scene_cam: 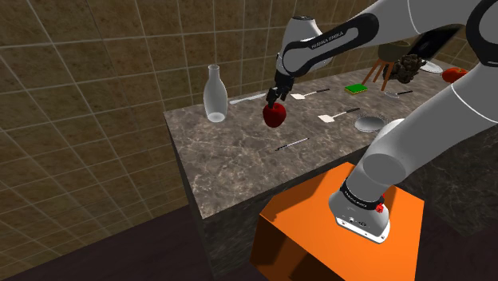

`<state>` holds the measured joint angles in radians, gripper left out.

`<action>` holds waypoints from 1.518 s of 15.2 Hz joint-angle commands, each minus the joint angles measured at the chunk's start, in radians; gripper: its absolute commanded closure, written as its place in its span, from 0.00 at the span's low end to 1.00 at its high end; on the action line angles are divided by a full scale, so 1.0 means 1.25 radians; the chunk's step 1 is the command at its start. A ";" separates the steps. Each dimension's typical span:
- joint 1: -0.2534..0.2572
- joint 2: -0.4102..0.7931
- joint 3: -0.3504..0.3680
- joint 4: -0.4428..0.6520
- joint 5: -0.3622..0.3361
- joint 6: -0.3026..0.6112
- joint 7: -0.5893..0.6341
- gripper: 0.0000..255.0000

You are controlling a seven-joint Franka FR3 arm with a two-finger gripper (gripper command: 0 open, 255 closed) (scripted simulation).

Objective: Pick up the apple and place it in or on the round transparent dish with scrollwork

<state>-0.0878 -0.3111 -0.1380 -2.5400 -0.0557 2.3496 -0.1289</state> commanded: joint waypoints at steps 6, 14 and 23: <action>0.000 0.001 0.000 0.000 0.000 0.001 0.000 1.00; 0.000 -0.018 0.002 0.018 -0.001 -0.036 0.001 1.00; -0.001 -0.061 0.007 0.082 -0.001 -0.143 0.003 1.00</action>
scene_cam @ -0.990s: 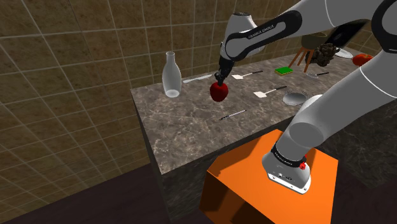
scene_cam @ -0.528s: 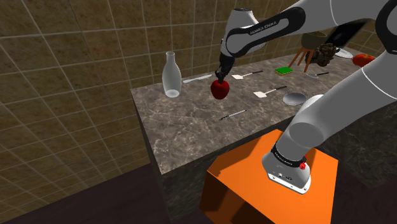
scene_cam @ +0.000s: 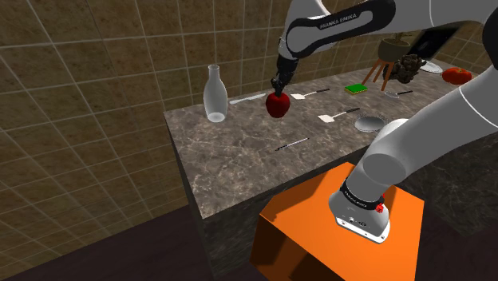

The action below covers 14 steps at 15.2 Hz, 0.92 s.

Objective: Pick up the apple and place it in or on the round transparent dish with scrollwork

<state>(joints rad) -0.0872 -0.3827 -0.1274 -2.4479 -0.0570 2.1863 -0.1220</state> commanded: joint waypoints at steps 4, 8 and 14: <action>-0.001 -0.017 0.001 0.041 0.000 -0.058 -0.002 1.00; 0.000 -0.027 0.003 0.076 0.001 -0.103 -0.002 1.00; -0.015 -0.075 -0.016 0.078 -0.009 -0.152 -0.030 1.00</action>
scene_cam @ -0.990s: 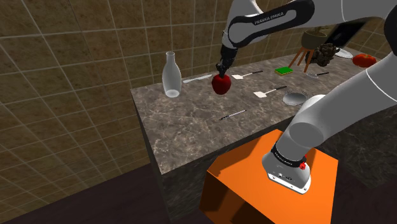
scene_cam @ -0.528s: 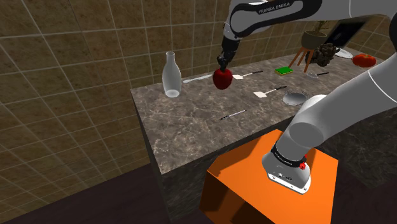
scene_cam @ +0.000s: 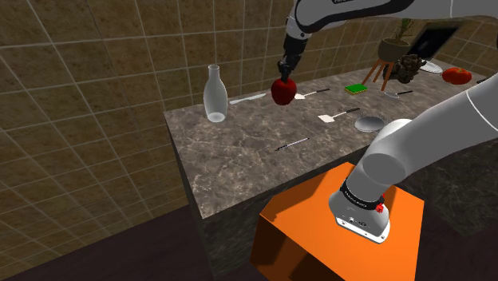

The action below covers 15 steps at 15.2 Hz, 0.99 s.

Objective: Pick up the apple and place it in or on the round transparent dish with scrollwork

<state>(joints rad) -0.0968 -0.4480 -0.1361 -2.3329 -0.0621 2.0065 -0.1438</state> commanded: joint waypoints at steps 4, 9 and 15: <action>-0.039 -0.101 -0.052 -0.055 -0.032 -0.043 -0.071 1.00; -0.083 -0.185 -0.111 -0.085 -0.072 -0.092 -0.149 1.00; -0.138 -0.258 -0.188 -0.088 -0.127 -0.153 -0.251 1.00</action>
<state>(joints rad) -0.2603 -0.7641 -0.3543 -2.4500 -0.2101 1.8280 -0.4348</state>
